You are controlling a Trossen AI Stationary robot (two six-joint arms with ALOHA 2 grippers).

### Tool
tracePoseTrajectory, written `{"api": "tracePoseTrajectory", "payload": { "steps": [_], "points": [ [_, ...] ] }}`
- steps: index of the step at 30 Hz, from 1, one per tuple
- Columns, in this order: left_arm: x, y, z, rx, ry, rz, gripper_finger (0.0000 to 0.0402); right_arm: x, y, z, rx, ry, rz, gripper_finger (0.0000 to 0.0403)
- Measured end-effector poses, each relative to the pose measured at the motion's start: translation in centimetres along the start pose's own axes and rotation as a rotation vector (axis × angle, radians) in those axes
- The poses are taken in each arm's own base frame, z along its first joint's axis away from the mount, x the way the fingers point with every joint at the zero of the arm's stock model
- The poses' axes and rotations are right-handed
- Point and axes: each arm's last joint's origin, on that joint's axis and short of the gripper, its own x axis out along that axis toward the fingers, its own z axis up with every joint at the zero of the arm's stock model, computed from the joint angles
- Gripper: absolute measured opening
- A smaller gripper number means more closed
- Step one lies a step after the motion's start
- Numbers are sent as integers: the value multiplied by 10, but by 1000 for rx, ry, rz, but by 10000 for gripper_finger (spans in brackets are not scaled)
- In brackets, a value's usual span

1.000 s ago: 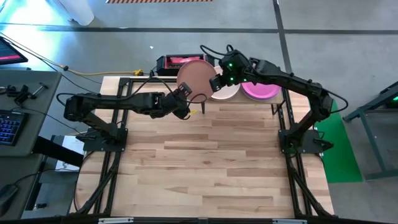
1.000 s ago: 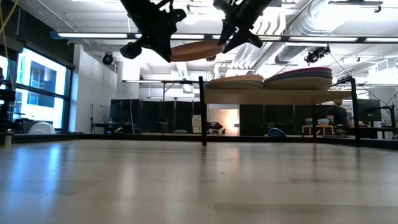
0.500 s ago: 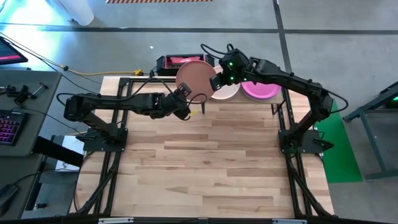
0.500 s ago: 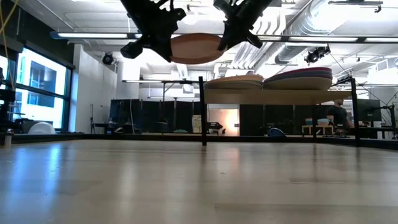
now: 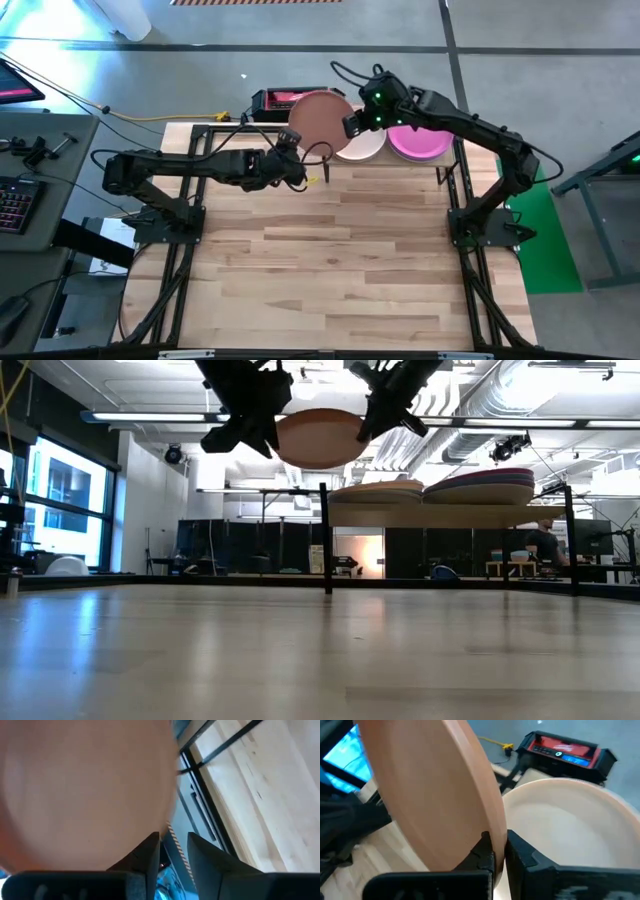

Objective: Place and stack plates onto a shelf
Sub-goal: Stack the brown plate on top of the white plate on the shelf

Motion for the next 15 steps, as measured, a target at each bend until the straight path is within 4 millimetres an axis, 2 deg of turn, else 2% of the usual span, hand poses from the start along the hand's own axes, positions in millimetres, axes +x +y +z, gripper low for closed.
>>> {"api": "tracePoseTrajectory", "payload": {
  "steps": [5,11,15],
  "points": [
    [-1,1,-3,-44,63,33,110,-4,-13,7,29,-17,-35,1],
    [-4,5,-8,-213,164,117,117,-12,-40,13,71,20,-76,1],
    [-9,8,-13,-329,163,141,117,-23,-59,19,119,44,-46,1]
  ]
}}
